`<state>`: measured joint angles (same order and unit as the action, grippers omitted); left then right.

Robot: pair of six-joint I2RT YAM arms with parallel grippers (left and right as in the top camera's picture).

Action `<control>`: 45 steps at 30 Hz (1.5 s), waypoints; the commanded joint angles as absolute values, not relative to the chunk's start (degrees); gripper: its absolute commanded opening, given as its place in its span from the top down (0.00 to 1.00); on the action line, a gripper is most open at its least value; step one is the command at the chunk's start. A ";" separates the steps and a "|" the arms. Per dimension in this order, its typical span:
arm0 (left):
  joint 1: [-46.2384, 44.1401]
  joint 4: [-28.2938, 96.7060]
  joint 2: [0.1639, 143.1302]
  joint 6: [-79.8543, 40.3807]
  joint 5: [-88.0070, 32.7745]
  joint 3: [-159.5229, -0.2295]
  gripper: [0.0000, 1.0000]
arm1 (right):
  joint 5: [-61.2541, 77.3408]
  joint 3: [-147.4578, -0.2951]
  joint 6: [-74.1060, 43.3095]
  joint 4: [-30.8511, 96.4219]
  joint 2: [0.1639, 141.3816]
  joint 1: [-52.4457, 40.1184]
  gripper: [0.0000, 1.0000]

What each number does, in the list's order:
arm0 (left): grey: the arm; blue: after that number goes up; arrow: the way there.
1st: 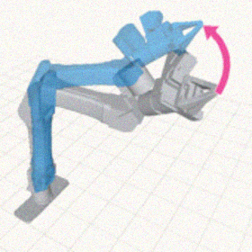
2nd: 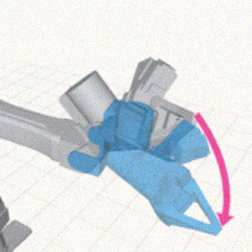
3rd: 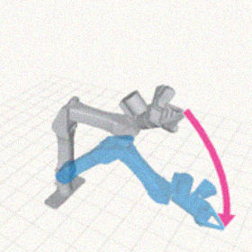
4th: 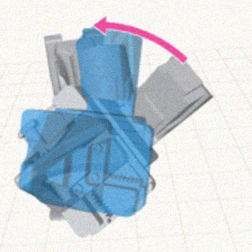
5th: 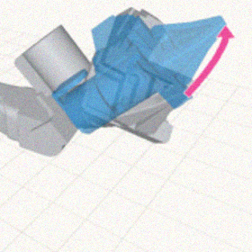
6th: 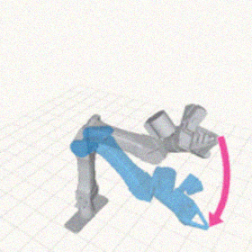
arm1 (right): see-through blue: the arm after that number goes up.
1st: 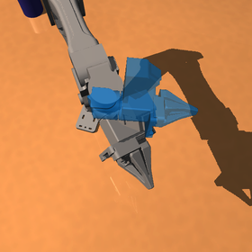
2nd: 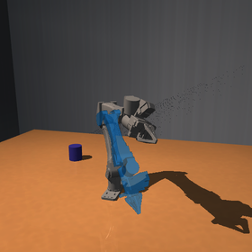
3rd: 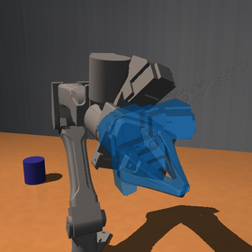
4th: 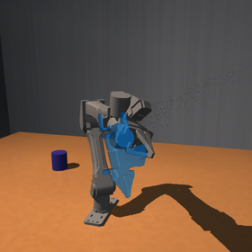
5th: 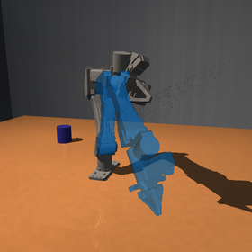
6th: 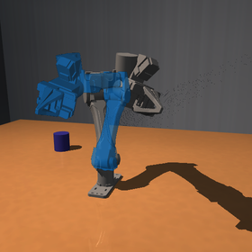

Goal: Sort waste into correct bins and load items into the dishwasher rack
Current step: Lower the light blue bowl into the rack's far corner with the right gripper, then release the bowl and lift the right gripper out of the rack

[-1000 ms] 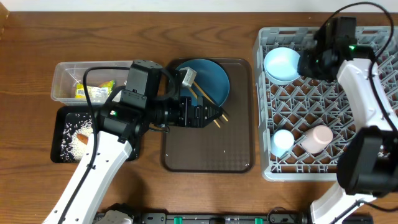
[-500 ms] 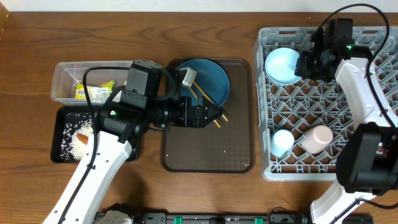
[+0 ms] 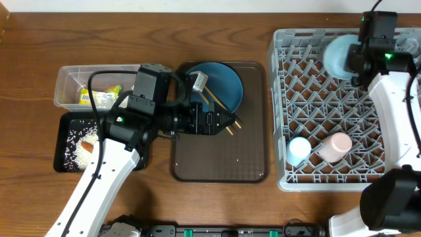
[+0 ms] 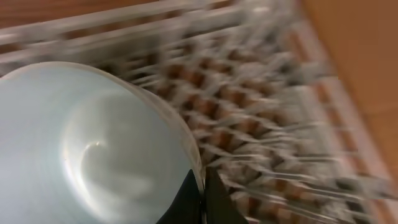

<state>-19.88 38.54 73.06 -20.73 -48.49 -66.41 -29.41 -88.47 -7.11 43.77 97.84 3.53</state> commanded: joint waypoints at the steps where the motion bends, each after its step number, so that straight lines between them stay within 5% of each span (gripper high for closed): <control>1: -19.64 38.48 72.86 -19.79 -48.38 -67.75 0.04 | -46.30 -89.03 -5.04 43.99 97.86 1.56 0.99; 27: -19.64 38.48 72.86 -19.79 -48.38 -67.72 0.04 | -79.79 -89.03 10.41 30.83 114.83 -16.80 0.99; 45: -19.62 38.48 72.86 -19.79 -48.38 -67.75 0.04 | -65.30 -89.01 10.37 35.57 116.40 -19.70 0.98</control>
<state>-19.88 38.54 73.06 -20.73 -48.49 -66.41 -72.86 -88.58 10.15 34.89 115.87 -18.37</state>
